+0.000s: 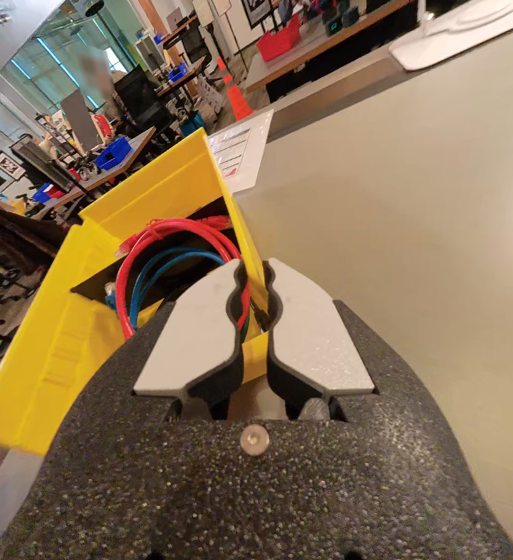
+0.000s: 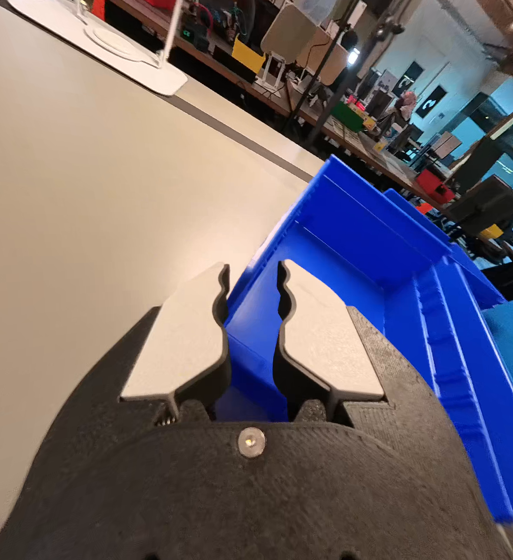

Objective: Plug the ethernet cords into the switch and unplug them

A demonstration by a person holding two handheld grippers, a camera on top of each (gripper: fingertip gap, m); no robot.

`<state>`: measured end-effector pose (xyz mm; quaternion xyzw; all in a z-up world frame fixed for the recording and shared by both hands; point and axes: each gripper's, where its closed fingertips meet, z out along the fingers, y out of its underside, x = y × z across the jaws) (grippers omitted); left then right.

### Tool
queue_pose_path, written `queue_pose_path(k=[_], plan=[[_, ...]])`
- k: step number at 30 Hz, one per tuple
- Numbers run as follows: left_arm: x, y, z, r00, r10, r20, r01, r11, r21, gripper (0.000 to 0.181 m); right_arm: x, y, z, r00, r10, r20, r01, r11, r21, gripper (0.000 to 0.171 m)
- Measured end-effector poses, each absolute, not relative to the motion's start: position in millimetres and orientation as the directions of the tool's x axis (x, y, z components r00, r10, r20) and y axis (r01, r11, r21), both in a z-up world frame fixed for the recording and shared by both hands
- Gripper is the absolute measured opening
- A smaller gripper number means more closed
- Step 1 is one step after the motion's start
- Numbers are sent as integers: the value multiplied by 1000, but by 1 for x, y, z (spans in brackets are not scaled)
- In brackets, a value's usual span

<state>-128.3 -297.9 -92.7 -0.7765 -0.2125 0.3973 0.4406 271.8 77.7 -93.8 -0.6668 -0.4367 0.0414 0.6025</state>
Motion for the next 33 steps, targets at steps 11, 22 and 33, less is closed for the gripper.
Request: queue_pose_path(k=[11,22,33], plan=[[-160,-312,-111,550,697,-461,54,-580,-813,9,299,111,-99,636,579,510,602,42,-798,13],[-167,-329,-103,573,681,-456,-31,-538,-842,9,325,134,-98,633,617,468,548,70,-833,7],[-175,-340,-95,604,644,-470,-108,-518,-848,6,339,145,-99,569,680,463,552,101,-828,7]])
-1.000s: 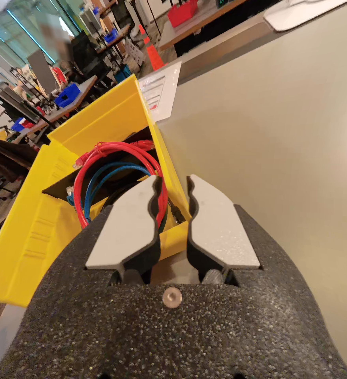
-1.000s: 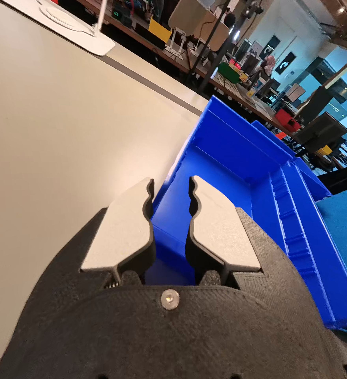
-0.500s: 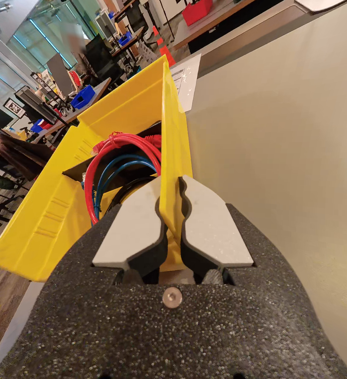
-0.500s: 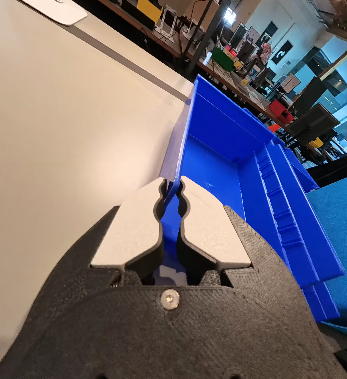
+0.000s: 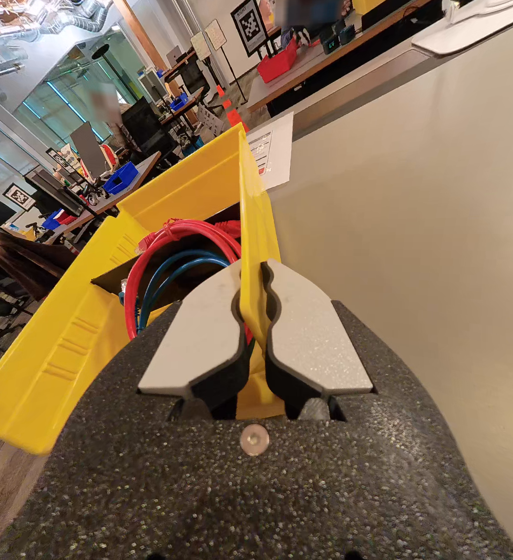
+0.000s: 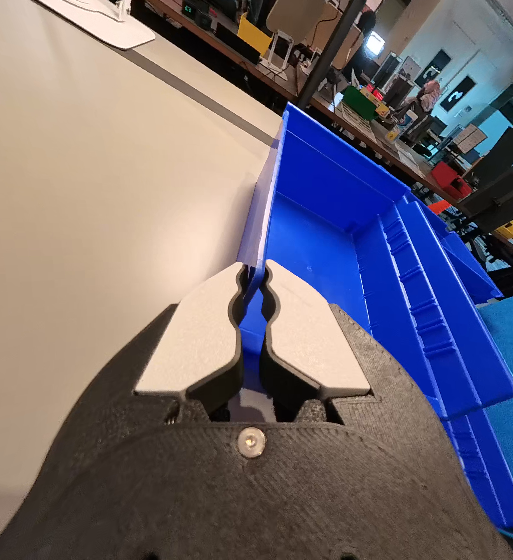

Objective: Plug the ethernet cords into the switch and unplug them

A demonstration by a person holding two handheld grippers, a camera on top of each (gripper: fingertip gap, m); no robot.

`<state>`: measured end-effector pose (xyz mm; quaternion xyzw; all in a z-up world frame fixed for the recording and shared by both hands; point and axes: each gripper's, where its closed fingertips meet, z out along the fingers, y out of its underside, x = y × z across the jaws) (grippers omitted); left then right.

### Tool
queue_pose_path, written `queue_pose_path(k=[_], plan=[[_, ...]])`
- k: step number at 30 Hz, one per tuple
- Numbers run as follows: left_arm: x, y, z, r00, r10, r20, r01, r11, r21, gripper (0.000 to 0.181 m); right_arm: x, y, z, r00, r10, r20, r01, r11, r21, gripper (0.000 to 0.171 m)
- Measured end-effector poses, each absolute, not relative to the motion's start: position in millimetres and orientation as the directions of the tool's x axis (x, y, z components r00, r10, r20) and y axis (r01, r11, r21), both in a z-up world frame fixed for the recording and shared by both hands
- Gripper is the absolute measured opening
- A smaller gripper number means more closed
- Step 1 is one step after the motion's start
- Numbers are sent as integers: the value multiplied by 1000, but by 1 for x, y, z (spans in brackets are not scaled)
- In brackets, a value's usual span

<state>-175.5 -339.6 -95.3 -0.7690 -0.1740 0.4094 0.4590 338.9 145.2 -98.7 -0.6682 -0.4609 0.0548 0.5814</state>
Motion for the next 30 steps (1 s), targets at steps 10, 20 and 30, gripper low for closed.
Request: queue_pose_path(k=[10,20,30], plan=[[-184,-351,-99,635,625,-454,-131,-492,-861,6,336,161,-99,519,712,474,569,126,-813,8],[-191,-354,-104,667,595,-449,-139,-494,-859,6,348,167,-100,539,686,489,596,99,-797,8],[-195,-355,-104,677,585,-447,-146,-489,-860,6,350,173,-100,533,699,477,586,101,-804,7]])
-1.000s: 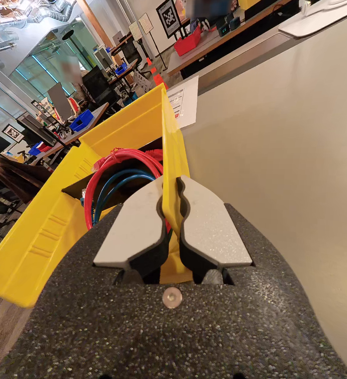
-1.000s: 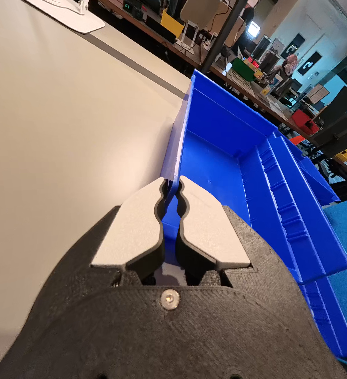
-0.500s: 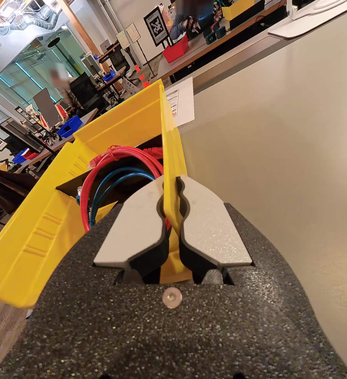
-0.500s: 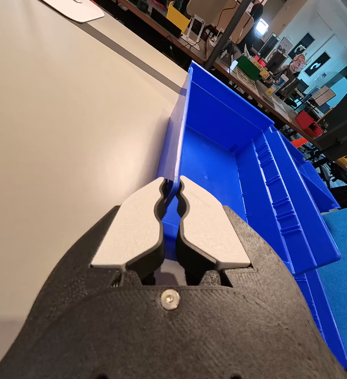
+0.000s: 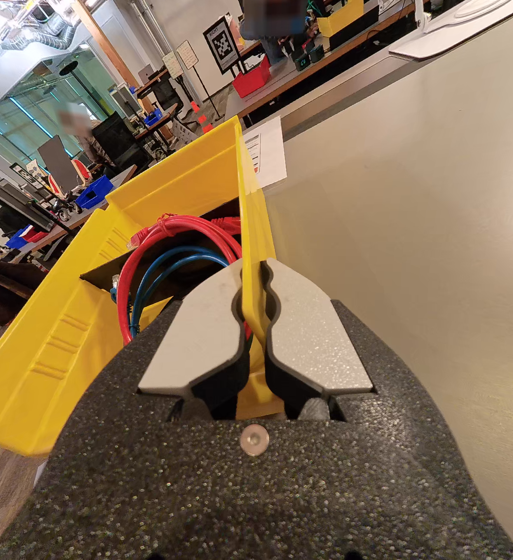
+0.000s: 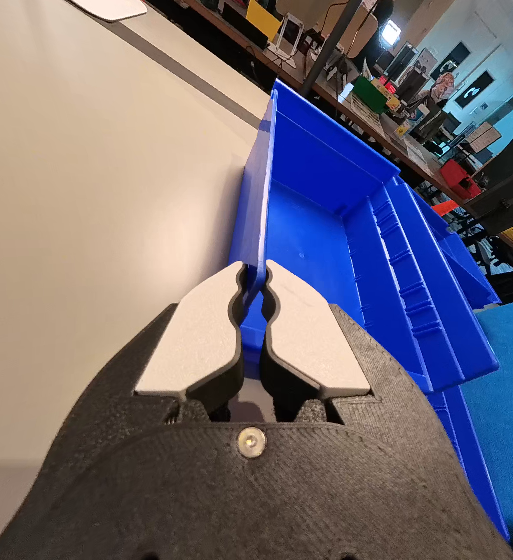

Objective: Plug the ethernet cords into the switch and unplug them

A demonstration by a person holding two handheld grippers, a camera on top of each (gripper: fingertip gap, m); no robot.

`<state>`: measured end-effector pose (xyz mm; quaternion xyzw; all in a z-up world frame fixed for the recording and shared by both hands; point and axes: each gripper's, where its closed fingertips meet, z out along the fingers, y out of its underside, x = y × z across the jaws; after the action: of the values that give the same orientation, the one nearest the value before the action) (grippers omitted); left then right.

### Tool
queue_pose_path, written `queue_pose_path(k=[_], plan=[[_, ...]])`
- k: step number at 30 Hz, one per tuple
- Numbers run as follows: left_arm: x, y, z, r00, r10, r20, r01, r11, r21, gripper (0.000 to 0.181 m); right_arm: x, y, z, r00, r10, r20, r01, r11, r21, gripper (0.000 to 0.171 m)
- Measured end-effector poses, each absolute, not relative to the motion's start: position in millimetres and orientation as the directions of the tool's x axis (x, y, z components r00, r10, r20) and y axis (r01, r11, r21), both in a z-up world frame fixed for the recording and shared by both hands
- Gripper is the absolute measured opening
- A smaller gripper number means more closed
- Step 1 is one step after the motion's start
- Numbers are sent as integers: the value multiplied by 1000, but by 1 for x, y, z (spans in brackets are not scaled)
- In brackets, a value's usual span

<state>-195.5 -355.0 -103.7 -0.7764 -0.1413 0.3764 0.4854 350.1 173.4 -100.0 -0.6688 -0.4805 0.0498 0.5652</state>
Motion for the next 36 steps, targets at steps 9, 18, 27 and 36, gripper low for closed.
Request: queue_pose_path(k=[9,18,27,36], plan=[[-211,-348,-104,691,578,-435,-135,-488,-863,6,347,181,-100,549,693,468,571,98,-815,7],[-183,-355,-64,737,497,-458,-241,-441,-865,31,367,161,-91,534,690,489,608,89,-789,24],[-237,-370,-11,676,399,-620,-382,-529,-758,40,319,88,-71,319,860,399,560,169,-811,28],[-328,-346,-84,676,27,-737,-404,-822,-401,51,216,53,-129,52,926,374,560,283,-779,29]])
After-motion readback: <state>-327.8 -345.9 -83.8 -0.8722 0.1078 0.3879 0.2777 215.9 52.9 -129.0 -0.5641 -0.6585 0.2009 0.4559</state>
